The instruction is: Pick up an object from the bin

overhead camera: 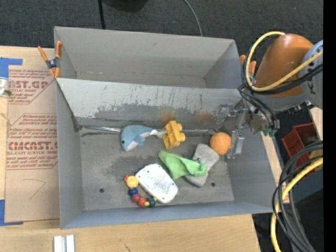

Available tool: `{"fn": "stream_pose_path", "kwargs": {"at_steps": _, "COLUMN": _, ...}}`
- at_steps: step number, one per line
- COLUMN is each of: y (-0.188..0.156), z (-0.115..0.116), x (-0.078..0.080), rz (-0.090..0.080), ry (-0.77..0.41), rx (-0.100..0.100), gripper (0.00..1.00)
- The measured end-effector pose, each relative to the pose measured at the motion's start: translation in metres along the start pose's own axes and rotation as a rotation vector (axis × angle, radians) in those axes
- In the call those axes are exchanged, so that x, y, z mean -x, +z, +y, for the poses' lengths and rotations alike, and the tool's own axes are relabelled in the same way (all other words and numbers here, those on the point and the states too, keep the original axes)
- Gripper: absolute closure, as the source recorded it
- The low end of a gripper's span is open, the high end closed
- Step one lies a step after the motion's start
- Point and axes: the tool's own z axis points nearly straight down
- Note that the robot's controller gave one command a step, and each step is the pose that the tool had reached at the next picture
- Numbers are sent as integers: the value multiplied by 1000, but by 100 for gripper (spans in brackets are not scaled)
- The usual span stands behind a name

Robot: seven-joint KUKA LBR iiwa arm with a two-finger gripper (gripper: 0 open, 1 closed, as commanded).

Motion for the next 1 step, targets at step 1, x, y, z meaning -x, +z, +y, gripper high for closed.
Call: {"fn": "stream_pose_path", "kwargs": {"at_steps": 1, "y": -5, "z": 0, "x": 1, "rz": -7, "ry": -1, "rx": -1, "gripper": 0}}
